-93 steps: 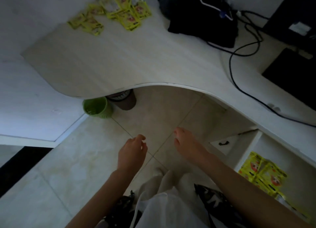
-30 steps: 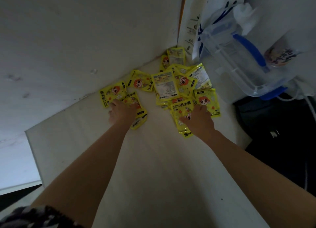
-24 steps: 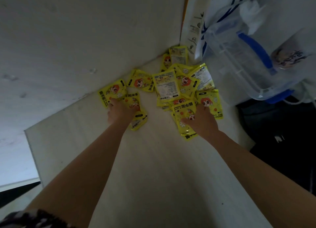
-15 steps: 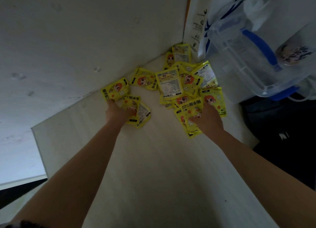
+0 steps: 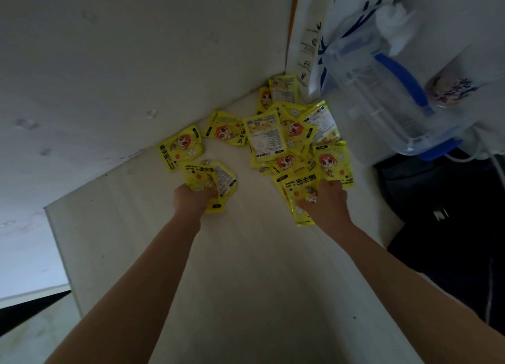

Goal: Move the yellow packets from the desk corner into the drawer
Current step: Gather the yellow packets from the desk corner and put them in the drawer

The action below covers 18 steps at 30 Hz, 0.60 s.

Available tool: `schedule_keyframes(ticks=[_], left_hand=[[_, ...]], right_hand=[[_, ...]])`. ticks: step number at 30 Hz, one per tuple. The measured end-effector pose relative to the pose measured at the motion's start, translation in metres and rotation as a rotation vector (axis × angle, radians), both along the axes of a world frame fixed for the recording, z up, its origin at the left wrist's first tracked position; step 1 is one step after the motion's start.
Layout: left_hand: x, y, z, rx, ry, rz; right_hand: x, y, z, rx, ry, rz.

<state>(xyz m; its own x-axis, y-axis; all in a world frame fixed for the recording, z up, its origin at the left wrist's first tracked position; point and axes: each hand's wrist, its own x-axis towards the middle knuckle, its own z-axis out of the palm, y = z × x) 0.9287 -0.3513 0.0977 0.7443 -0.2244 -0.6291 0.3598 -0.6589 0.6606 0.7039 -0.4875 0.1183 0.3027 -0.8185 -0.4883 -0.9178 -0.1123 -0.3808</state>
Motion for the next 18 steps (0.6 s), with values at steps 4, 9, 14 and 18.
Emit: schedule_keyframes(ticks=[4,9,14,18], left_hand=[[-0.002,-0.014,-0.01,0.195,-0.084,0.04],[-0.008,-0.032,-0.017,0.188,-0.148,-0.065],[-0.008,-0.04,-0.008,0.233,-0.136,0.002],[-0.009,-0.042,-0.008,0.27,-0.149,-0.038]], right_hand=[[0.008,-0.001,0.001,-0.016,0.01,0.007],[0.018,0.0,0.0,-0.01,0.069,0.052],[0.023,0.003,-0.003,-0.011,0.097,0.061],[0.025,0.003,-0.006,0.02,0.085,0.061]])
